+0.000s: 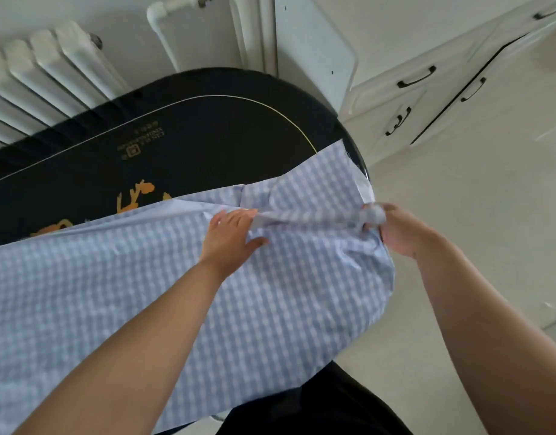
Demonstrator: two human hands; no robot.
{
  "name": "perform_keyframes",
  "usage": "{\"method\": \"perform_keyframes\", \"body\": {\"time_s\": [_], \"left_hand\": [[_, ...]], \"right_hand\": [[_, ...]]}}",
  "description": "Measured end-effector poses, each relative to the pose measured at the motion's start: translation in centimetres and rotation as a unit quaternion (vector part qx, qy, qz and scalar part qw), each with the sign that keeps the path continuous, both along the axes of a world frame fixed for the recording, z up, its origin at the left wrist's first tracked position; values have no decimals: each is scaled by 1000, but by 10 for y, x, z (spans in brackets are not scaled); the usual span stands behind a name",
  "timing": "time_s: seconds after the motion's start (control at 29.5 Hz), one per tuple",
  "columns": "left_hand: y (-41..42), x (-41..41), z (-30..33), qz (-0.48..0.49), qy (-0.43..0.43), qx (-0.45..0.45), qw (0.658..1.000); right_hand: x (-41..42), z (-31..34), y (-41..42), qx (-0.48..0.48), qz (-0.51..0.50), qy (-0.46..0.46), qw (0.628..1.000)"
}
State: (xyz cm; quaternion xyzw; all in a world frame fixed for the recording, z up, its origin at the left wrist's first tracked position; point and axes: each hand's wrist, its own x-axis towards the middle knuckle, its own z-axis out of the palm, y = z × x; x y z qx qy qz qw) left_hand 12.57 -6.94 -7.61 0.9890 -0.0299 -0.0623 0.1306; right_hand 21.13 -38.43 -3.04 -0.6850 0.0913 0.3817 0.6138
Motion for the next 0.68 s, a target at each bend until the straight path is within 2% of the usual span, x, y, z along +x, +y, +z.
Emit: {"method": "perform_keyframes", "body": {"time_s": [0.07,0.1,0.17,0.2,0.27,0.34,0.41,0.47,0.58,0.68], "left_hand": [[5,-15,1,-41,47,-32,998],[7,-23,1,-64,64,-32,995],[9,-34,4,-98,78,-14,992],[10,-35,6,-107,82,-3,991],[16,-33,10,-105,118,29,987],[31,-30,10,-68,216,68,972],[43,-30,10,2,289,70,955],[50,-32,10,121,303,34,945],[55,-37,6,320,303,-14,898],[65,-45,1,361,328,6,873]], "right_hand": [[-19,11,13,-86,213,-11,973],[-29,14,24,-131,308,-19,942],[-48,14,48,-212,468,-52,856],[-56,12,60,-244,513,-56,821],[-69,10,76,-282,543,-35,790],[-80,5,83,-308,539,-18,784],[-87,1,82,-331,520,-23,787],[-94,-2,81,-351,495,-43,793],[-101,-7,79,-347,464,-41,814],[-97,-9,78,-328,454,-35,828]]}}
